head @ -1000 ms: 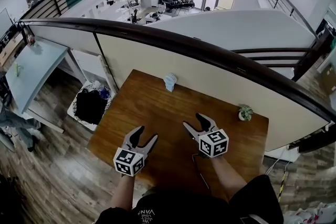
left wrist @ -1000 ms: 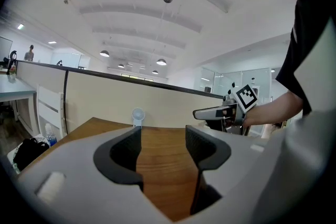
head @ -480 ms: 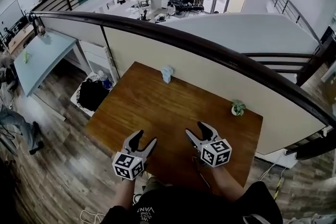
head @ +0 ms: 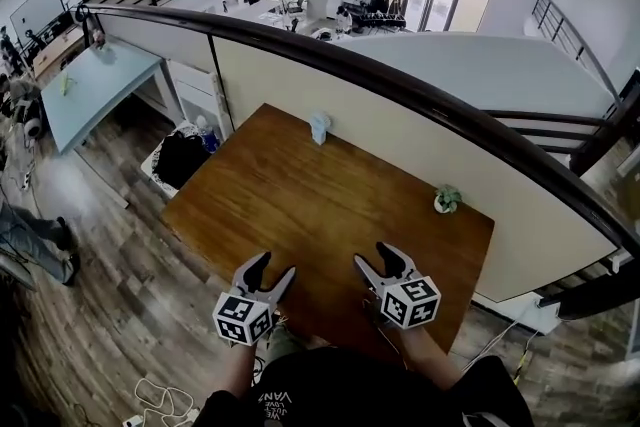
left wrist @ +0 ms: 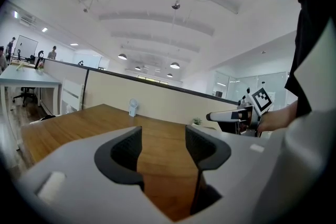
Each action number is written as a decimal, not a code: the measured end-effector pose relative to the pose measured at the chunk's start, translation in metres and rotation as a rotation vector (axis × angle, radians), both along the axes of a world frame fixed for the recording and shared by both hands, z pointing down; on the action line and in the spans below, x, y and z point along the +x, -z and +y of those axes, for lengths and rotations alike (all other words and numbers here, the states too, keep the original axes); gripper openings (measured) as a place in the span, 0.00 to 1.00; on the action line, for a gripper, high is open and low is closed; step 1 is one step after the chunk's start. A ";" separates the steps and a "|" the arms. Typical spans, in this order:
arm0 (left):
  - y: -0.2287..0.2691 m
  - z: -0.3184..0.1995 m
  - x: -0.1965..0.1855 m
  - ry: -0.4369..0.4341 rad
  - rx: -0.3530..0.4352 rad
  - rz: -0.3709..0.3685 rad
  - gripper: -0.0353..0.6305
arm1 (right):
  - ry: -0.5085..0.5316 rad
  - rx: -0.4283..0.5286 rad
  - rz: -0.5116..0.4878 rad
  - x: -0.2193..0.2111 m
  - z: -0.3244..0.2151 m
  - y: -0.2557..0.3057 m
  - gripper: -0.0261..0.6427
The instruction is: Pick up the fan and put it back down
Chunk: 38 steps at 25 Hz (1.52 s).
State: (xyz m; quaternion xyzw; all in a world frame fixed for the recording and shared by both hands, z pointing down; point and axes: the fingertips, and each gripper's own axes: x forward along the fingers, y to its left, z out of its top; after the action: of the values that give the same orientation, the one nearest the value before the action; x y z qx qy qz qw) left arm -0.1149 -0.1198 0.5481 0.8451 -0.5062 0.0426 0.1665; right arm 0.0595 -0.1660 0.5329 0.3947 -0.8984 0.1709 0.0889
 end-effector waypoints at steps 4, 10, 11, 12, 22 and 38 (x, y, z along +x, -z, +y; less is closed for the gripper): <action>0.000 0.018 0.007 0.010 0.005 -0.010 0.43 | 0.012 -0.007 0.005 0.007 0.020 -0.005 0.42; -0.006 0.048 0.012 0.023 -0.006 -0.024 0.42 | 0.017 -0.028 0.011 0.014 0.044 -0.016 0.41; -0.008 0.053 0.012 0.027 -0.008 -0.027 0.42 | 0.020 -0.030 0.013 0.014 0.048 -0.018 0.39; -0.010 0.058 0.011 0.033 -0.010 -0.031 0.41 | 0.024 -0.031 0.016 0.014 0.052 -0.020 0.37; -0.023 0.091 0.021 0.038 -0.020 -0.064 0.16 | 0.067 -0.050 0.032 0.014 0.081 -0.028 0.09; -0.026 0.097 0.023 0.005 -0.029 -0.087 0.07 | 0.075 -0.037 0.052 0.013 0.089 -0.025 0.06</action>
State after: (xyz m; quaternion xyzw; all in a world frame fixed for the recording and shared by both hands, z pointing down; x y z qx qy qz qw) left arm -0.0922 -0.0227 0.5739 0.8387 -0.5145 0.0861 0.1565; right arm 0.0722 -0.0769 0.5583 0.3635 -0.9066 0.1737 0.1257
